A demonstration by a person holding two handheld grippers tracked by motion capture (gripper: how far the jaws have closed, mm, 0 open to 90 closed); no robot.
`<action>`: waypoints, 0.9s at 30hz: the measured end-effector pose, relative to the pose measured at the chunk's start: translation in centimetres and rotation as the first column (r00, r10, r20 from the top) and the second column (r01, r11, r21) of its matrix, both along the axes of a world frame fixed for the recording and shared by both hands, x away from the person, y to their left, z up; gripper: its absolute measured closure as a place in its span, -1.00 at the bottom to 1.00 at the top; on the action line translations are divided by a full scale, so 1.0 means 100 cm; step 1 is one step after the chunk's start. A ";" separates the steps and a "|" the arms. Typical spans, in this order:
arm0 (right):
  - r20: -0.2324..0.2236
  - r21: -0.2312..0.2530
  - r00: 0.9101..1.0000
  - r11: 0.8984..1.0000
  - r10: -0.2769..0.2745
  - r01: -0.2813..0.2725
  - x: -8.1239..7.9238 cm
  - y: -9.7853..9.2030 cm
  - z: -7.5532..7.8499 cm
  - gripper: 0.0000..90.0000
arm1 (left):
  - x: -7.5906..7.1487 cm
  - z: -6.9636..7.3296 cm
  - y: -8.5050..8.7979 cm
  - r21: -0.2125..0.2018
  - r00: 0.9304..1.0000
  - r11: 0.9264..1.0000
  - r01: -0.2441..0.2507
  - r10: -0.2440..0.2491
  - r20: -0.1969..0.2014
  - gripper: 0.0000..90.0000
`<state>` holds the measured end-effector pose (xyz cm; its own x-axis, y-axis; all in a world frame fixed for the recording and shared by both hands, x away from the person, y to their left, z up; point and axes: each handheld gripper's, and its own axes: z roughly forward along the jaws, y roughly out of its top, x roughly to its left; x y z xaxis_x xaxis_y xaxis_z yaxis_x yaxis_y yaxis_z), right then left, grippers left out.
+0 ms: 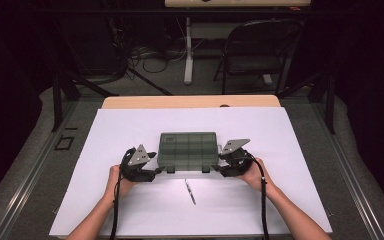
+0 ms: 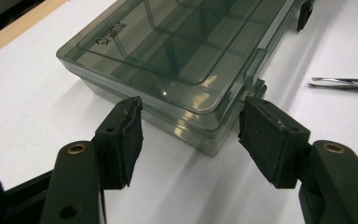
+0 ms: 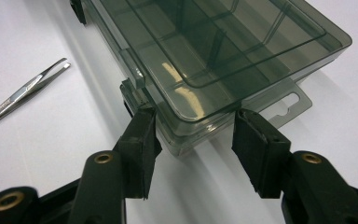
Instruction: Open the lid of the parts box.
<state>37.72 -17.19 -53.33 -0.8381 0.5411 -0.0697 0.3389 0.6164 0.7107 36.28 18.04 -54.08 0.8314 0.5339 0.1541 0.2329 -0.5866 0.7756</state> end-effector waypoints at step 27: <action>-0.009 0.016 1.000 1.000 -0.015 0.015 -0.001 -0.001 0.004 0.22 | -0.004 -0.002 -0.002 -0.014 0.997 1.000 -0.009 0.010 0.082 0.03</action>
<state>37.58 -17.32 -52.97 -0.8305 0.5545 -0.0535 0.3544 0.6001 0.7171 35.84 17.88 -54.26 0.8111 0.5441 0.2144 0.1737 -0.5742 0.8000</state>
